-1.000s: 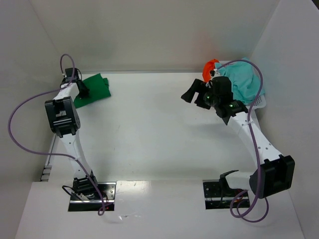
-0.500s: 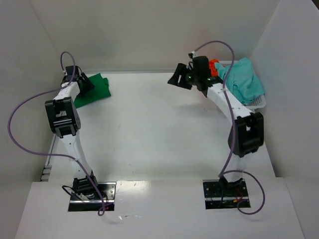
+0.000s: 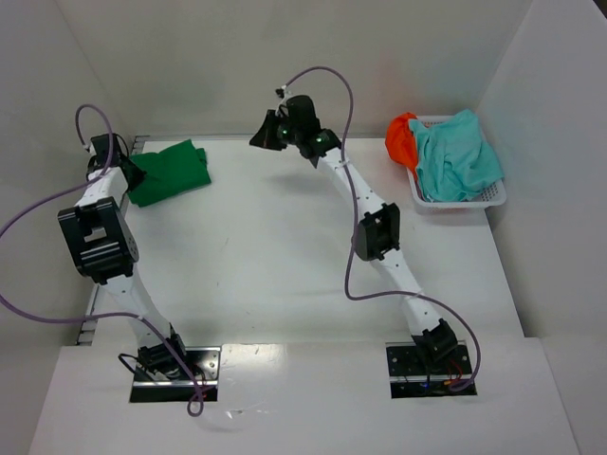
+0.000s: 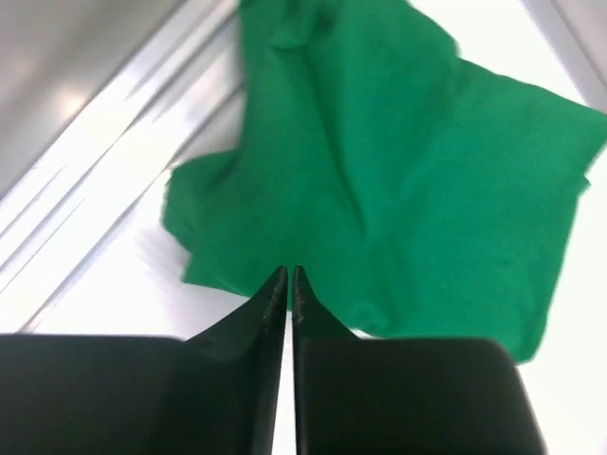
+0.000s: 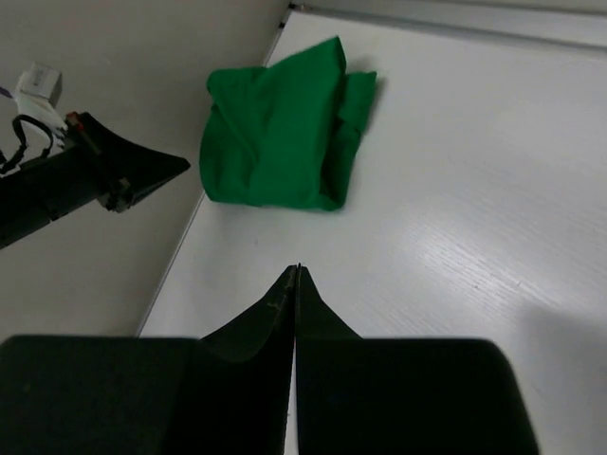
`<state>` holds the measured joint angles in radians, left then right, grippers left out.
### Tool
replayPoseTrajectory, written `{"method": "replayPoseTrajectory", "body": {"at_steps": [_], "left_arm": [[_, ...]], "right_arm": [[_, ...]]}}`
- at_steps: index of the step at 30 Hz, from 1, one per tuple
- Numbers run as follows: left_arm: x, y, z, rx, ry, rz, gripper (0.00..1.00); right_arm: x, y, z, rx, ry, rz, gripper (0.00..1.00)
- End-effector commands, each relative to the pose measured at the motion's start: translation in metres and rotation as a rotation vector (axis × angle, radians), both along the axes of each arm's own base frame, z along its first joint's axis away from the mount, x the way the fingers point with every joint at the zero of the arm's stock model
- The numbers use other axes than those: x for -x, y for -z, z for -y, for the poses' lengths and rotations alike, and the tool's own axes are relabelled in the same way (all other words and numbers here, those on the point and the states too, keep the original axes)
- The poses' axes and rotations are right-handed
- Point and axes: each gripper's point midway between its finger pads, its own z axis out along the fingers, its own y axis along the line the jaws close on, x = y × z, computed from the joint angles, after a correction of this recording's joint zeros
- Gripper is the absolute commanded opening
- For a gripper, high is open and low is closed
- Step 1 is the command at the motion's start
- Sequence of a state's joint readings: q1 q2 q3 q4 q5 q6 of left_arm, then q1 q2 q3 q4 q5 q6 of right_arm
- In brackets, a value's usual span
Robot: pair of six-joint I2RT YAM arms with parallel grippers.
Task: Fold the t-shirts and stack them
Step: Put the neatly folded tshirt into the corner of the board with the left arm
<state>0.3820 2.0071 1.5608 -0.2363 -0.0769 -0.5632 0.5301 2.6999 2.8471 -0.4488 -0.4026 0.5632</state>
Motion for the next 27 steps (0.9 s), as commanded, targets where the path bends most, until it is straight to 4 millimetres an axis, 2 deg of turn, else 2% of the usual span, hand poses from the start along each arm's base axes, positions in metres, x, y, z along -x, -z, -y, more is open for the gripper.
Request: {"method": "replayPoseTrajectory", "body": {"at_steps": [1, 3, 4, 6, 7, 8, 9, 10, 11, 12, 14, 15, 18, 19, 21, 22, 24, 25, 26, 27], "left_arm": [[0.002, 0.009, -0.015, -0.029, -0.055, -0.016, 0.09], [0.005, 0.019, -0.021, -0.022, -0.067, -0.033, 0.09], [0.005, 0.030, -0.021, -0.015, -0.067, -0.053, 0.08], [0.004, 0.040, -0.023, -0.015, -0.073, -0.070, 0.08], [0.008, 0.055, -0.021, -0.001, -0.073, -0.107, 0.07], [0.007, 0.057, -0.022, 0.001, -0.073, -0.113, 0.06], [0.010, 0.061, -0.024, -0.009, -0.078, -0.140, 0.06], [0.013, 0.062, -0.026, -0.015, -0.087, -0.152, 0.06], [0.014, 0.062, -0.027, -0.023, -0.095, -0.155, 0.06], [0.023, 0.069, -0.030, -0.012, -0.104, -0.183, 0.06], [0.026, 0.075, -0.029, -0.010, -0.097, -0.203, 0.06], [0.031, 0.077, -0.032, -0.003, -0.105, -0.220, 0.06], [0.030, 0.062, -0.029, 0.000, -0.083, -0.202, 0.06], [0.027, 0.047, -0.025, 0.009, -0.067, -0.175, 0.06], [0.024, 0.027, -0.022, 0.009, -0.052, -0.131, 0.06], [0.017, 0.003, -0.017, -0.003, -0.033, -0.073, 0.08], [0.004, -0.023, -0.006, 0.003, 0.017, 0.007, 0.13], [-0.013, -0.047, 0.000, -0.010, 0.046, 0.069, 0.18], [-0.022, -0.063, 0.010, 0.004, 0.087, 0.105, 0.21], [-0.033, -0.075, 0.016, 0.004, 0.116, 0.138, 0.24]], "right_arm": [[0.023, -0.012, -0.011, -0.028, -0.039, -0.055, 0.02], [0.026, -0.003, -0.011, 0.010, -0.027, -0.065, 0.04], [0.024, -0.001, -0.009, 0.029, -0.013, -0.066, 0.04], [0.021, -0.018, 0.002, 0.067, 0.034, -0.017, 0.04], [0.019, -0.007, 0.006, 0.100, 0.050, -0.031, 0.04], [0.018, -0.030, 0.014, 0.103, 0.086, 0.010, 0.05], [0.017, -0.038, 0.017, 0.111, 0.092, 0.041, 0.05], [0.020, -0.027, 0.018, 0.131, 0.090, 0.014, 0.07], [0.018, -0.031, 0.027, 0.142, 0.104, 0.022, 0.09], [0.021, -0.048, 0.032, 0.143, 0.112, 0.050, 0.09], [0.020, -0.053, 0.042, 0.161, 0.130, 0.060, 0.10], [0.017, -0.064, 0.052, 0.167, 0.157, 0.079, 0.10], [0.018, -0.072, 0.062, 0.186, 0.169, 0.096, 0.11], [0.021, -0.081, 0.065, 0.186, 0.168, 0.111, 0.13], [0.019, -0.082, 0.074, 0.198, 0.185, 0.114, 0.13], [0.021, -0.087, 0.078, 0.206, 0.191, 0.126, 0.14], [0.021, -0.094, 0.083, 0.212, 0.214, 0.150, 0.15], [0.018, -0.083, 0.093, 0.235, 0.241, 0.130, 0.15], [0.024, -0.100, 0.097, 0.219, 0.245, 0.152, 0.15], [0.025, -0.105, 0.098, 0.214, 0.245, 0.174, 0.16]]}}
